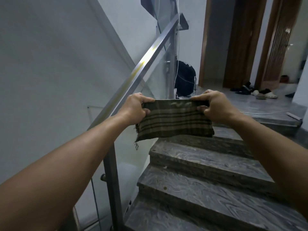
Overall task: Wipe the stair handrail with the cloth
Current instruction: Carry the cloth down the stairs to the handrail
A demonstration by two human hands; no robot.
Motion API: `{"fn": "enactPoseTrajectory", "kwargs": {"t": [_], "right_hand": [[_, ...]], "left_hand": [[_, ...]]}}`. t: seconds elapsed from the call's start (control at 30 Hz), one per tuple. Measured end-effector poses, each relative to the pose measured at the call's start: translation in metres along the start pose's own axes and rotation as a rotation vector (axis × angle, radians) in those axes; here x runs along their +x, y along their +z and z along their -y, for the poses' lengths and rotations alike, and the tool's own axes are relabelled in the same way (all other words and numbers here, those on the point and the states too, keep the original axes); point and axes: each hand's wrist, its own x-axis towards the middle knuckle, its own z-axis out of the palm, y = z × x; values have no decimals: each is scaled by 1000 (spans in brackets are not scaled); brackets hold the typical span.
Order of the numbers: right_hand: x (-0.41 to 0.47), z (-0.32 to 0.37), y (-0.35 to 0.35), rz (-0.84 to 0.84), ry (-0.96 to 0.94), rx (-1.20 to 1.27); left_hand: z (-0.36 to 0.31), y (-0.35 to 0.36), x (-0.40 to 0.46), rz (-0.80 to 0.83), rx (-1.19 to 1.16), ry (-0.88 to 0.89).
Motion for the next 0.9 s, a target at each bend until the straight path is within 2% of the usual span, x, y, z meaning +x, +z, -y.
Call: {"fn": "enactPoseTrajectory", "kwargs": {"t": [0.5, 0.73, 0.9], "right_hand": [[272, -26, -17, -76, -52, 26], [368, -54, -38, -23, -1, 219], [438, -87, -38, -18, -29, 201]], "left_hand": [[21, -56, 259, -85, 115, 53], [17, -57, 350, -118, 166, 74], [13, -46, 413, -157, 207, 31]]}}
